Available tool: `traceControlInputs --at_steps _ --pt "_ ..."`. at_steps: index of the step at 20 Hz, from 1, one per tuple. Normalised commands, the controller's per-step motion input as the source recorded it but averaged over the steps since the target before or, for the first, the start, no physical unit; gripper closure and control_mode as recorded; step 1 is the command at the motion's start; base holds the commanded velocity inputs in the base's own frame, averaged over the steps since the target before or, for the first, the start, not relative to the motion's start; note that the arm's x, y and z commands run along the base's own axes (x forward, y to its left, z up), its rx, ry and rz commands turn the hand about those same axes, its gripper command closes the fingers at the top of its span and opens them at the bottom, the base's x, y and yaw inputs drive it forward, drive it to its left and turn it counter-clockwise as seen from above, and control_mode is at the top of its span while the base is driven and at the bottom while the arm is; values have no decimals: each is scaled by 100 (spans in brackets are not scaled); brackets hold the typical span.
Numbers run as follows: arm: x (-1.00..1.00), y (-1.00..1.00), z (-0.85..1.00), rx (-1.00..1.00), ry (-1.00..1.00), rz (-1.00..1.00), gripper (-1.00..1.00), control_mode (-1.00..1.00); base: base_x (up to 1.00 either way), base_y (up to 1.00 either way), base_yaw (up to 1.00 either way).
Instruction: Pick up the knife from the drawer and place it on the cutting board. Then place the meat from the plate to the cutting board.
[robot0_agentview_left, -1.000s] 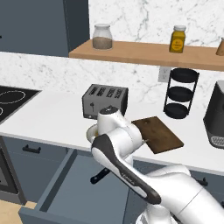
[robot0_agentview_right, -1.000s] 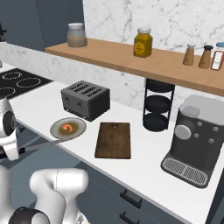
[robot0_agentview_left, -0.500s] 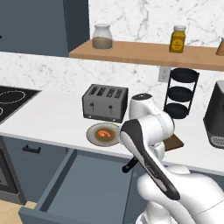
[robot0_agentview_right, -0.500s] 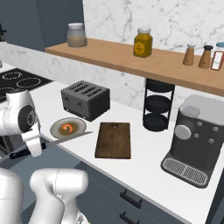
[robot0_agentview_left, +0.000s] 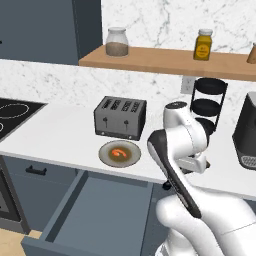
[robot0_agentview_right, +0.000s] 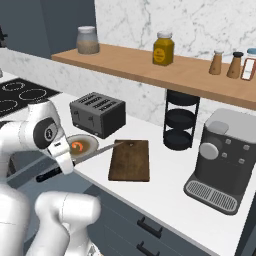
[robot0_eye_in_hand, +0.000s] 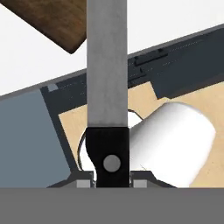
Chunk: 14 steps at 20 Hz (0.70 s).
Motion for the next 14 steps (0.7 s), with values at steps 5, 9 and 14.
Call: traceControlInputs --at_steps 5,9,14 --pt "81 -47 0 -2 7 11 100 -100 0 0 0" --pt "40 -38 0 0 0 18 100 -100 0 0 0" --pt "31 -28 -4 0 0 19 100 -100 0 0 0"
